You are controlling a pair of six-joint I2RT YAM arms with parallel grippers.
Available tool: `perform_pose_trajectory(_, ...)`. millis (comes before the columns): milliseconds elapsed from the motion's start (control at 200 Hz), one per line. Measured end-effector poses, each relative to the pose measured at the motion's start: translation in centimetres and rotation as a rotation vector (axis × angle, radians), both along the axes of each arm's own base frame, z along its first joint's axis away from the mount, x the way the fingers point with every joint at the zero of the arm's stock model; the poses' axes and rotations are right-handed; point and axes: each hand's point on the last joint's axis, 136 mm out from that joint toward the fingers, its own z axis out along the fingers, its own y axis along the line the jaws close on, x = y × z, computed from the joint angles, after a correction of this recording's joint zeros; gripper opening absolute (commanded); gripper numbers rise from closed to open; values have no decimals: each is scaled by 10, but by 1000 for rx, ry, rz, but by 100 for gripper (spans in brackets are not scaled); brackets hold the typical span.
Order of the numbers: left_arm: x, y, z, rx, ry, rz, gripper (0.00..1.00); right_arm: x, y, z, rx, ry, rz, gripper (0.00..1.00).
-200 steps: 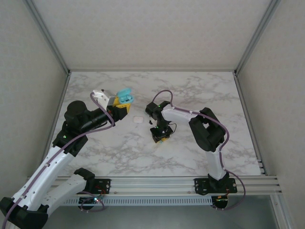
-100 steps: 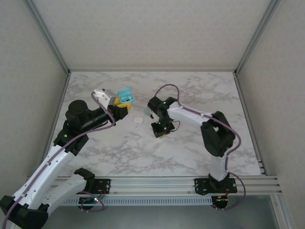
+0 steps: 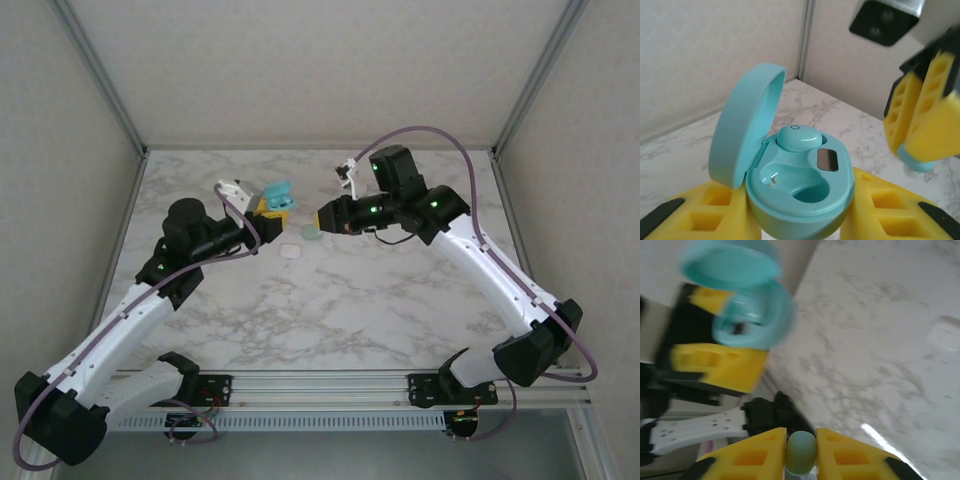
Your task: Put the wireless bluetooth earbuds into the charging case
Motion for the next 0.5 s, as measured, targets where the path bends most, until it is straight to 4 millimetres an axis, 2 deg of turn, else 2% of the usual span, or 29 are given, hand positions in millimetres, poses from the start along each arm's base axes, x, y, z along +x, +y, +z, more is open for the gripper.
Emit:
perform_pose_trajectory(235, -2, -16, -2, 15, -43, -50, 31, -5, 19, 35, 110, -15, 53, 22)
perform_pose_trajectory(501, -8, -25, -2, 31, -86, -98, 31, 4, 28, 46, 142, -35, 53, 22)
